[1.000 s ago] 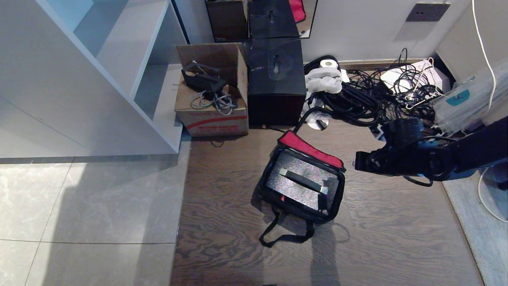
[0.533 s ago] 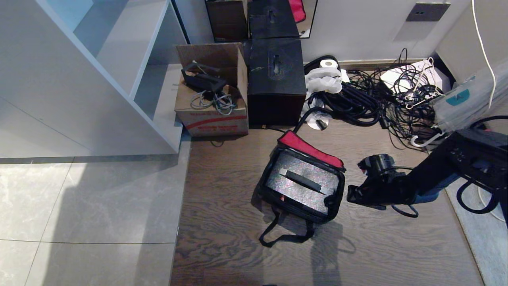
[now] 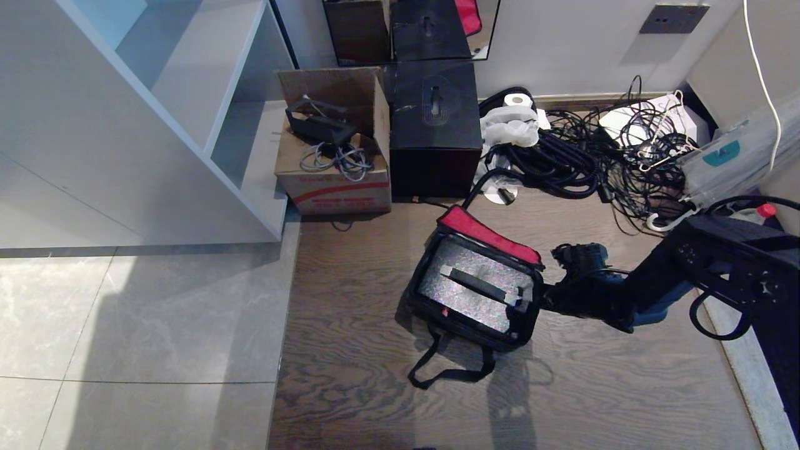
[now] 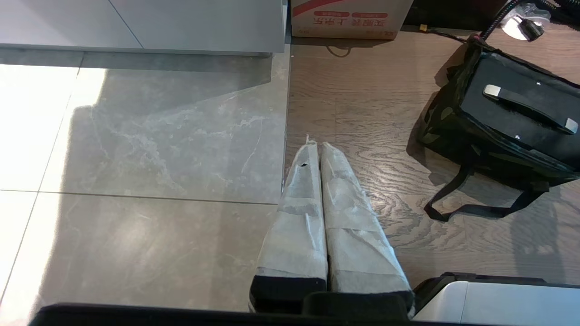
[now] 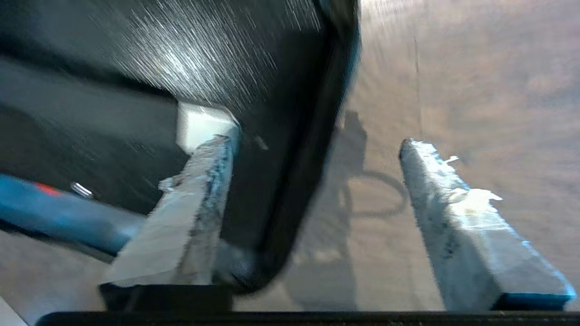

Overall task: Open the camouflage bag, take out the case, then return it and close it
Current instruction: Grip the handle

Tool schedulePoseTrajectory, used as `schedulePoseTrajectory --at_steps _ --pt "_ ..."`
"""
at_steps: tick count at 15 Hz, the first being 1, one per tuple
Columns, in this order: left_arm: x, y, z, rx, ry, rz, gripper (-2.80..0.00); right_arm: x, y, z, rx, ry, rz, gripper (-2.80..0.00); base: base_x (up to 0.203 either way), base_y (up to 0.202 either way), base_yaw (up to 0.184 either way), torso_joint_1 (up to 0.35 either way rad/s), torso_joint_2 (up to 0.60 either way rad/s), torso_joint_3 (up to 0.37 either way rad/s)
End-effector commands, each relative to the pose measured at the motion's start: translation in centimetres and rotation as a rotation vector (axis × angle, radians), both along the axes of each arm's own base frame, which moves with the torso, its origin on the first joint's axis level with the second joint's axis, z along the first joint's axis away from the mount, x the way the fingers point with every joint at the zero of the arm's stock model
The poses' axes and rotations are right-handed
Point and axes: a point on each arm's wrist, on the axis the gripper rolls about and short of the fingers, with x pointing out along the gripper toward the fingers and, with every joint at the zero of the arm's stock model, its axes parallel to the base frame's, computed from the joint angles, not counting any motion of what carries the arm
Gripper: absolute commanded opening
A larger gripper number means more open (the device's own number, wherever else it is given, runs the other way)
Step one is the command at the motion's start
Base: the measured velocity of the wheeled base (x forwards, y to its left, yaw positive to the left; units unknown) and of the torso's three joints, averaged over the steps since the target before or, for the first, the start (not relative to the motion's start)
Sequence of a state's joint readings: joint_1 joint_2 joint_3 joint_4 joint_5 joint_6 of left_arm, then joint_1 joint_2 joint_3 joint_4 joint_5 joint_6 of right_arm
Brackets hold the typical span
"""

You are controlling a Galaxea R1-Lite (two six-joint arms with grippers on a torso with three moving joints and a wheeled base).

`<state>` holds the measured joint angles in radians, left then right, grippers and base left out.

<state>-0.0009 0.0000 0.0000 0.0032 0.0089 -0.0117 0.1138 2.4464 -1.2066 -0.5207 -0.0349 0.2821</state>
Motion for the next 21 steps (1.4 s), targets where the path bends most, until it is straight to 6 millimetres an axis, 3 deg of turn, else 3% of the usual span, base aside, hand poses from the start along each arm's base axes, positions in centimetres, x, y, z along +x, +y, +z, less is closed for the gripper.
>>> schedulePoseTrajectory --at_steps 1,7,16,17,21 --pt "0.0 0.0 0.0 0.0 0.0 0.0 -2.8 -0.2 0.0 -0.7 -0.023 0.032 0.012 0.0 0.0 0.0 0.0 0.0 0.0 0.0" --pt "0.0 0.0 0.0 -0.001 0.0 0.0 -2.8 0.3 0.1 -1.7 -0.182 0.015 0.011 0.0 0.0 0.0 0.0 0.0 0.0 0.0" --pt "0.0 0.0 0.0 -0.001 0.0 0.0 -2.8 0.4 0.6 -2.8 -0.232 0.008 0.029 0.0 0.0 0.0 0.0 0.0 0.0 0.0" --pt "0.0 0.0 0.0 0.0 0.0 0.0 -2.8 0.1 0.5 -2.7 -0.253 0.021 0.026 -2.8 0.0 0.0 0.0 0.0 0.0 0.0" --pt "0.0 0.0 0.0 -0.001 0.0 0.0 -2.8 -0.2 0.5 -3.2 -0.292 0.035 0.027 -2.8 0.0 0.0 0.0 0.0 0.0 0.0"
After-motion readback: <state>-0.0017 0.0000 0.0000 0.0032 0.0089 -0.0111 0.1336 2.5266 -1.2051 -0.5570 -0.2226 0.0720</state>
